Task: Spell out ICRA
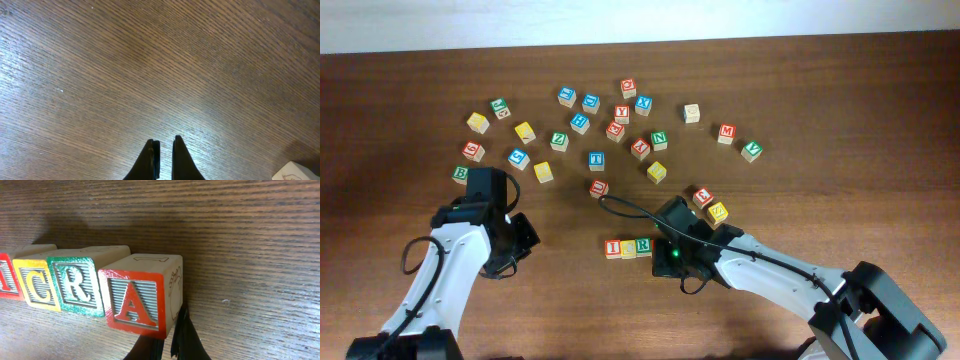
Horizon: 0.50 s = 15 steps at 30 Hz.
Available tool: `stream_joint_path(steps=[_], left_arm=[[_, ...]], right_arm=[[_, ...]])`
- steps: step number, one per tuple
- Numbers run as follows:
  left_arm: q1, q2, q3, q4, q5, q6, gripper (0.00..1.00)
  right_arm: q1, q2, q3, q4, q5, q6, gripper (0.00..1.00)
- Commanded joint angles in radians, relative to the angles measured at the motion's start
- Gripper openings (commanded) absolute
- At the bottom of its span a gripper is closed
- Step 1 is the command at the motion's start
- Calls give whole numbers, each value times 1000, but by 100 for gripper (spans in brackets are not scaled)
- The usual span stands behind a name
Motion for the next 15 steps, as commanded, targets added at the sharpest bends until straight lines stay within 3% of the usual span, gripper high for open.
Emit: stream_joint_path(steps=[1, 15], left_arm=[[4, -5, -23, 15, 8, 14, 4], [4, -5, -40, 24, 8, 14, 5]], right_arm=[[3, 18, 11, -1, 26, 8, 4], [3, 18, 13, 18, 51, 8, 4]])
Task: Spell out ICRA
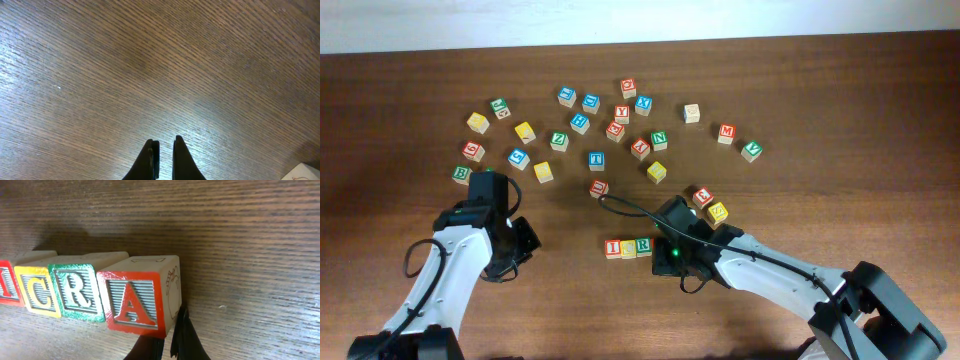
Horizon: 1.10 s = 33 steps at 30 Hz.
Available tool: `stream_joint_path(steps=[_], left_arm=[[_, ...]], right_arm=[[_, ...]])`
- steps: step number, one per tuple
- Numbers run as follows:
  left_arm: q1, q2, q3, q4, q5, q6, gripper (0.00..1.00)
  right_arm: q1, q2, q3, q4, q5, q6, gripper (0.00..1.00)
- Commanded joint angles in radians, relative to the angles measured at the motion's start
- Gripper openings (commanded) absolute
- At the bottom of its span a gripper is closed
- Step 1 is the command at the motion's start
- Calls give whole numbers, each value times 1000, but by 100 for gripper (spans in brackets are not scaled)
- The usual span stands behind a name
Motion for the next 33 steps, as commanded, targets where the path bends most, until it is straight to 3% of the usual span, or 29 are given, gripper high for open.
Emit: stream_joint_path(steps=[1, 13, 21, 26, 30, 33], left_arm=[[4, -5, -8, 2, 8, 14, 4], [4, -5, -8, 2, 17, 14, 4], [-42, -5, -8, 34, 121, 92, 3], [-127, -6, -7, 79, 143, 92, 0], [-131, -6, 70, 175, 328, 92, 0], [-164, -5, 91, 269, 344, 91, 0]], right_arm=[[3, 18, 13, 10, 30, 8, 4], [3, 13, 13, -4, -16, 7, 4], [-4, -127, 97, -288, -17, -29, 4], [-190, -203, 126, -440, -6, -146, 4], [-304, -160, 124, -391, -6, -151, 4], [-300, -98, 111, -312, -7, -151, 4]])
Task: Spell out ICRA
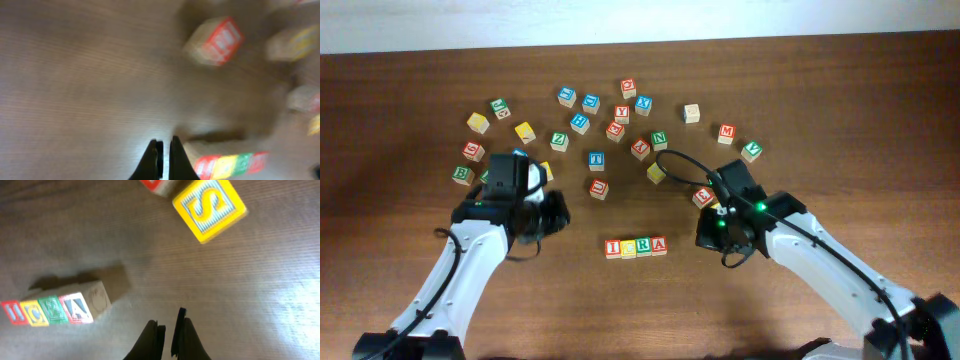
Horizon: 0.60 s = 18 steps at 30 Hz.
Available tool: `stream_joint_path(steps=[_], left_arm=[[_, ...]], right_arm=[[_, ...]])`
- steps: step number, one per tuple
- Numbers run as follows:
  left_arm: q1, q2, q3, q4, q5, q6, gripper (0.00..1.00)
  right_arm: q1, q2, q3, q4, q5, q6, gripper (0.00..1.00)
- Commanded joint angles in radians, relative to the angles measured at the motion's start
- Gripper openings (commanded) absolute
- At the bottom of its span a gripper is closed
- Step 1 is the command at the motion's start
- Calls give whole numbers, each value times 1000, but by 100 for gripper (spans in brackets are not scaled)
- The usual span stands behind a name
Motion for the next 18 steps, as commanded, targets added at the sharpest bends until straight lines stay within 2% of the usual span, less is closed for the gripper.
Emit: stream_joint_path(steps=[1, 5, 8, 10, 18], left_arm=[[-60, -5, 37, 89, 48, 8, 0], [-195, 6, 37, 115, -118, -45, 0], [-269, 42, 37, 151, -178, -46, 0], [-275, 83, 37, 168, -177, -101, 0], [-289, 212, 37, 170, -27, -101, 0]], right_arm=[[3, 73, -2, 50, 6, -13, 4], [26, 203, -2, 112, -6, -13, 4], [26, 225, -2, 126, -14, -13, 4], [26, 225, -2, 126, -13, -13, 4], [26, 225, -2, 136, -13, -13, 4]])
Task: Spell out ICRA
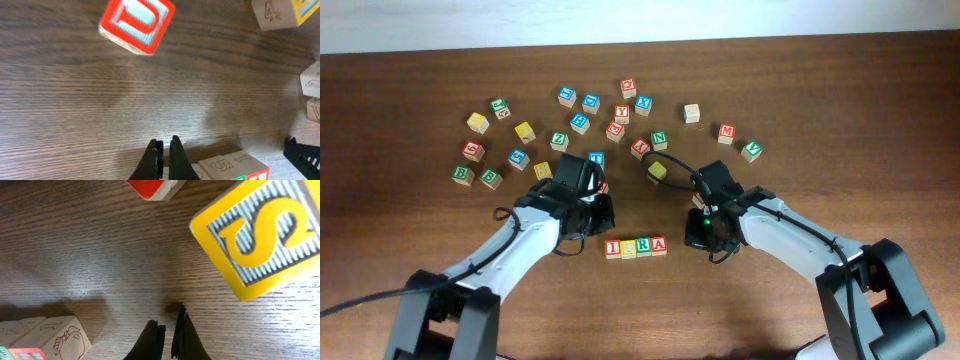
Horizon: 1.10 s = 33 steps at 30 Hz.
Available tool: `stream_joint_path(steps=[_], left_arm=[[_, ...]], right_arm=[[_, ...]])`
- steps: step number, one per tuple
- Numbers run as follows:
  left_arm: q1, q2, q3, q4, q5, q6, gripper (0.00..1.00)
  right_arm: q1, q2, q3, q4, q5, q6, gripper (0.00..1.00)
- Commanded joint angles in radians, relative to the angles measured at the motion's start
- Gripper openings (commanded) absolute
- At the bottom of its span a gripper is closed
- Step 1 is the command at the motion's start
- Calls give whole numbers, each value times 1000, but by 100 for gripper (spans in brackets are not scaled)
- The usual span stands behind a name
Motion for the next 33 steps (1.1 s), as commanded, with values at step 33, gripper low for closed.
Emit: stream_joint_path(steps=[33], left_arm=[[-39, 44, 12, -66, 62, -10, 0]], right_arm=[[6, 19, -3, 5, 0, -11, 4]])
